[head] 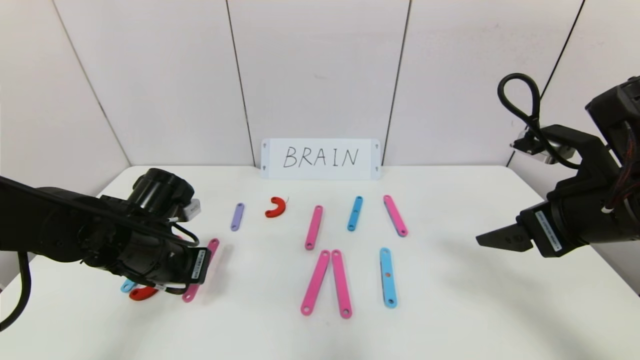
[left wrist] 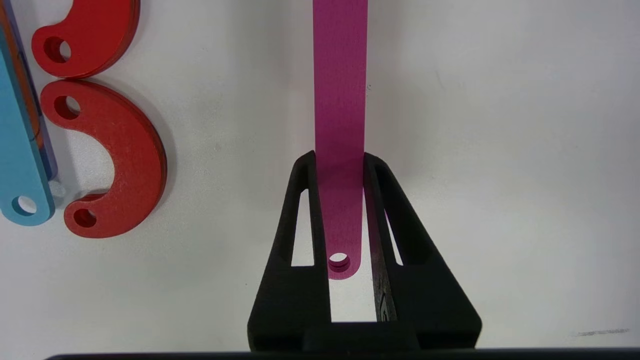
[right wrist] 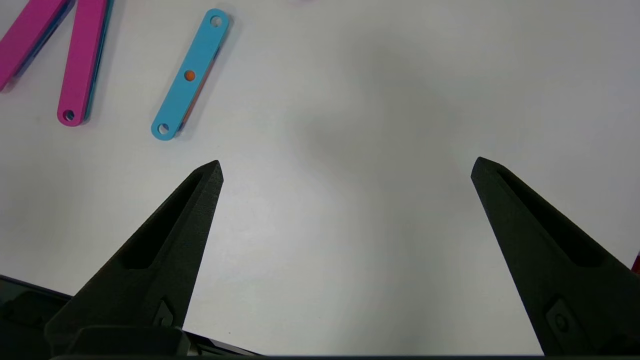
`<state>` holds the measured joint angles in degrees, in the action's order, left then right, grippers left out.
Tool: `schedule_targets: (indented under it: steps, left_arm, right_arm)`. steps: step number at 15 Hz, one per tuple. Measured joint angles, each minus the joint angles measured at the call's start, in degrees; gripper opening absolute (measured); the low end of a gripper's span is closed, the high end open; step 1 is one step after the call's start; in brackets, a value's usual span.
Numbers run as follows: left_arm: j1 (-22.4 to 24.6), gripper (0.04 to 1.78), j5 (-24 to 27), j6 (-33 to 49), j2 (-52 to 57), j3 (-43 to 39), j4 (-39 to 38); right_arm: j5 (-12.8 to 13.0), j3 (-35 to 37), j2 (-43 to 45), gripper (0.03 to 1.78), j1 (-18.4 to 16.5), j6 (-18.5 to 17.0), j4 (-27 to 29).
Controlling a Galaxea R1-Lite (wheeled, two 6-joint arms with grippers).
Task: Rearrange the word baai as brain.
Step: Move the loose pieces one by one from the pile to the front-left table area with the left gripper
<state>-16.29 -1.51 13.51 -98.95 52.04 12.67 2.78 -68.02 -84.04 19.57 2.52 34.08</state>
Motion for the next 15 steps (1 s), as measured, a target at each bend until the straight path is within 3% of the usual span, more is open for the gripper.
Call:
schedule_targets:
  steps: [11, 13, 15]
  left_arm:
    - [0.0, 0.28, -0.13, -0.06, -5.24, -0.3, -4.13]
    - [0.0, 0.36, -0.13, -0.01, -5.18, -0.37, -4.1]
    - [0.02, 0.55, -0.13, -0.06, -5.13, -0.37, -4.1]
  right_arm:
    - [0.09, 0.0, 0.09, 1.74, 0.0, 0.0, 0.0]
    - [0.11, 0.0, 0.09, 1.74, 0.0, 0.0, 0.0]
    - [0.09, 0.0, 0.09, 1.74, 0.0, 0.0, 0.0]
